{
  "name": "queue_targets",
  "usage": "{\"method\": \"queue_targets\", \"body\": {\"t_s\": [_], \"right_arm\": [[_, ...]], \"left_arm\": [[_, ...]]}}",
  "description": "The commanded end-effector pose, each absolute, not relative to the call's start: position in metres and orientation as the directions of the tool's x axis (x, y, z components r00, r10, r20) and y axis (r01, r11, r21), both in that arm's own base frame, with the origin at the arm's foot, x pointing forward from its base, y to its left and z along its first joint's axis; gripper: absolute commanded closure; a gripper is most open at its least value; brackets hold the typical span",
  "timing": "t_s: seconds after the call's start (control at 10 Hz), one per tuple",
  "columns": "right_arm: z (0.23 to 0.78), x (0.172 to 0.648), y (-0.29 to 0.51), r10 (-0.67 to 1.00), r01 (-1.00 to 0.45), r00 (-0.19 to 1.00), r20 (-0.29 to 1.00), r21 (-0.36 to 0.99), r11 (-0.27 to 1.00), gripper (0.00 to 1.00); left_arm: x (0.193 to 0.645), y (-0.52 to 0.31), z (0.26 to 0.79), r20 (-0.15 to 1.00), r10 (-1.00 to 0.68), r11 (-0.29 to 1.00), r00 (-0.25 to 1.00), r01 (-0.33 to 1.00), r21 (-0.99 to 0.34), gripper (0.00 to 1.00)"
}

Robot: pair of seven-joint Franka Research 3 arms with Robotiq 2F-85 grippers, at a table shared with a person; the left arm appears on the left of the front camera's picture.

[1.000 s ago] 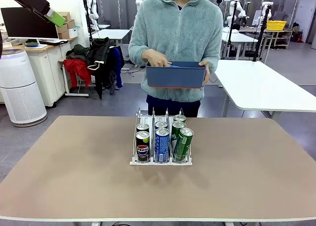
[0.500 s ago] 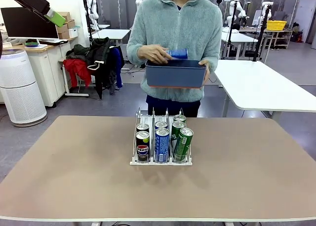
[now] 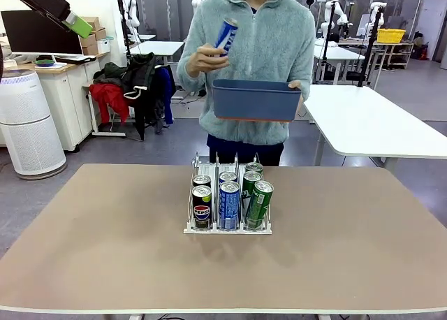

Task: Fill the beverage cans into the dispenser.
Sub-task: Pick up the Ionic drink handed by the human.

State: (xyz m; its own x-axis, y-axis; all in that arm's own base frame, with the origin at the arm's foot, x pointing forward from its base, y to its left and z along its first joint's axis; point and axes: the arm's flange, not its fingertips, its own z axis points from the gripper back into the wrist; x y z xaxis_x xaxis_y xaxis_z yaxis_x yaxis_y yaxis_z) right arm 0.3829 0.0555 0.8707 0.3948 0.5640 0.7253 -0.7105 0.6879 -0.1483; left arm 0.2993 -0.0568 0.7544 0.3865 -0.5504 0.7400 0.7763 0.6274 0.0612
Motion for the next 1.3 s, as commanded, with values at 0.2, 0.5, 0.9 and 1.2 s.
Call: {"method": "queue_targets", "body": {"t_s": [0.2,0.5,0.9,1.2], "right_arm": [[0.8704,0.3818,0.0564,0.574,-0.719,0.387,0.722,-0.153,0.678,0.0],[0.8704,0.3818,0.0564,0.574,-0.719,0.387,0.722,-0.153,0.678,0.0],[0.8704,0.3818,0.0564,0.574,-0.719,0.387,0.722,-0.153,0.678,0.0],[0.8704,0.3818,0.0564,0.574,-0.719,0.387,0.722,-0.153,0.678,0.0]], "left_arm": [[0.2988,-0.0566,0.753,0.742,-0.542,0.631,0.396,0.775,0.047,0.0],[0.2988,-0.0566,0.753,0.742,-0.542,0.631,0.396,0.775,0.047,0.0],[0.2988,-0.0566,0.753,0.742,-0.542,0.631,0.396,0.775,0.047,0.0],[0.2988,-0.0566,0.753,0.742,-0.542,0.631,0.396,0.775,0.047,0.0]]}}
